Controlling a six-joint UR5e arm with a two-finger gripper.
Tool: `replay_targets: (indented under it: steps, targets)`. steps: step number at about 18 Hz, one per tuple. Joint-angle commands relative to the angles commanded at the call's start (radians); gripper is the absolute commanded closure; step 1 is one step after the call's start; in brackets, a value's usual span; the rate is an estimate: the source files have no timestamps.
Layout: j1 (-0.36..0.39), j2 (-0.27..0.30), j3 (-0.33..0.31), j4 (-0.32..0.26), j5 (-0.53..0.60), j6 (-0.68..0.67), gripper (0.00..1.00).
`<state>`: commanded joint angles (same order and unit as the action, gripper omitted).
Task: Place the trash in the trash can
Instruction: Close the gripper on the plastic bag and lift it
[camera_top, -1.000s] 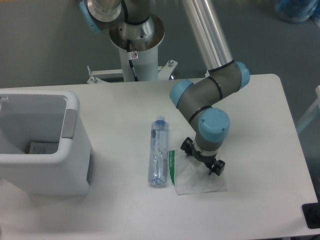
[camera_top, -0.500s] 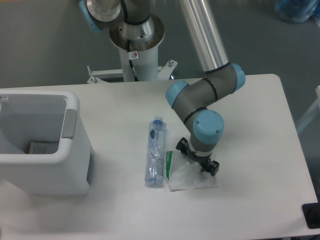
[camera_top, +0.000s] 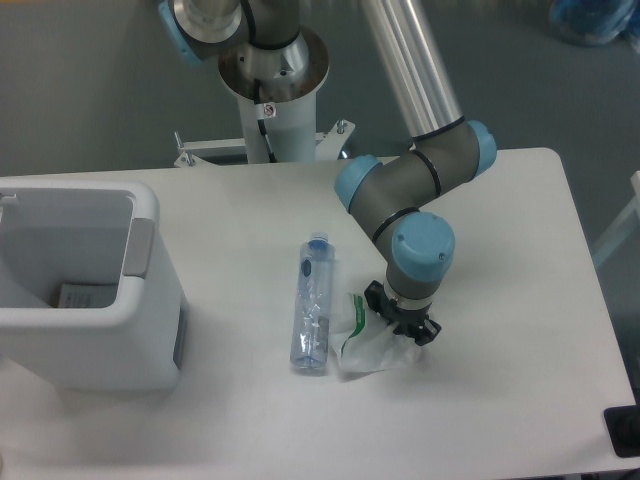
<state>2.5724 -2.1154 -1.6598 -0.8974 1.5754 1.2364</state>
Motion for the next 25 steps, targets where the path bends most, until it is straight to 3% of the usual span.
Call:
replay_targets:
  steps: [4,9,19,25]
  targets:
    - [0.008,0.012,0.018,0.000,-0.002,-0.006,0.82]
    - [0.011,0.023,0.090,-0.003,-0.008,-0.139,0.82]
    - [-0.004,0.120,0.176,-0.014,-0.156,-0.521,0.82]
    - [-0.073,0.228,0.172,-0.014,-0.238,-0.658,0.81]
